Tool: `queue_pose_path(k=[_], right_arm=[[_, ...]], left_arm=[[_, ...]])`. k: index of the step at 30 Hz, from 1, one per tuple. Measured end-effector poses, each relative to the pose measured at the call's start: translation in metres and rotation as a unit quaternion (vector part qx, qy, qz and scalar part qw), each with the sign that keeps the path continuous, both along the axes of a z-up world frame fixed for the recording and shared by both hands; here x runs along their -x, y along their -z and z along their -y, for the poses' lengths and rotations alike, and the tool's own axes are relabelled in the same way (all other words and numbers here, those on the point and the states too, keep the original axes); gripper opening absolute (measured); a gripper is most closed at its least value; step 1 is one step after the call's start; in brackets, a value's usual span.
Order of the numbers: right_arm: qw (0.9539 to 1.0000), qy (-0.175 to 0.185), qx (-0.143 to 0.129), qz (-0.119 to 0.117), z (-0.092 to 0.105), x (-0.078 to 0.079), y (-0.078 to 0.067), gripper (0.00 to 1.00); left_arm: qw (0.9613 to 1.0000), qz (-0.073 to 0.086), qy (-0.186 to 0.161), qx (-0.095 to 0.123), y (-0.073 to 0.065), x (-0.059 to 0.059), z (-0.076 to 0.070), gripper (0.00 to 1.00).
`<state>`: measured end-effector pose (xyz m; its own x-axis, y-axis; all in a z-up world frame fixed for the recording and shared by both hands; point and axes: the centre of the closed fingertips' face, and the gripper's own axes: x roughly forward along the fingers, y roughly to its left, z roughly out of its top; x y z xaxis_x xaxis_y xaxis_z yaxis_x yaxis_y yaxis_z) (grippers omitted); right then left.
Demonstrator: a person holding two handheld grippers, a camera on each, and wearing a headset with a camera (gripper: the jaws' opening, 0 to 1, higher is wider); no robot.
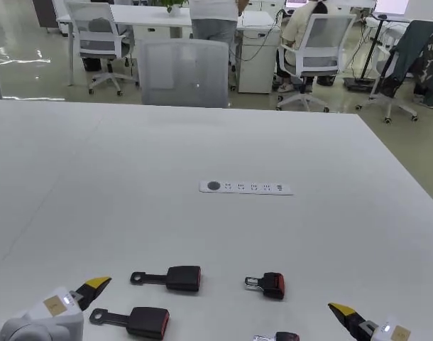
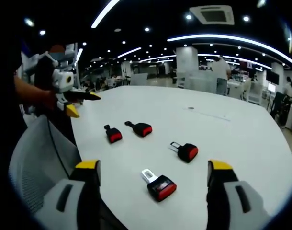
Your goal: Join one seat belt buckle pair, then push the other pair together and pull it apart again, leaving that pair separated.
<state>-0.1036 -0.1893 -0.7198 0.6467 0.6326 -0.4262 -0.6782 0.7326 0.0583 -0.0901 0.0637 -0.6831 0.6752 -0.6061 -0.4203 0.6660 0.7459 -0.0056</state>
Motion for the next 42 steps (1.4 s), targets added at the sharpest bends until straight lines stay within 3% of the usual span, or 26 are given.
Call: queue_pose_path(k=[18, 42], right_arm=[[0.9999, -0.011, 0.002, 0.001, -0.003, 0.002, -0.002, 0.93], [0.9998, -0.016, 0.006, -0.009, -0.003, 0.011, 0.006, 0.90]], left_arm=[[1.0000, 0.002, -0.001, -0.004, -0.003, 0.003, -0.003, 0.99], [1.0000, 0.005, -0.007, -0.004, -0.001, 0.009, -0.006, 0.99]])
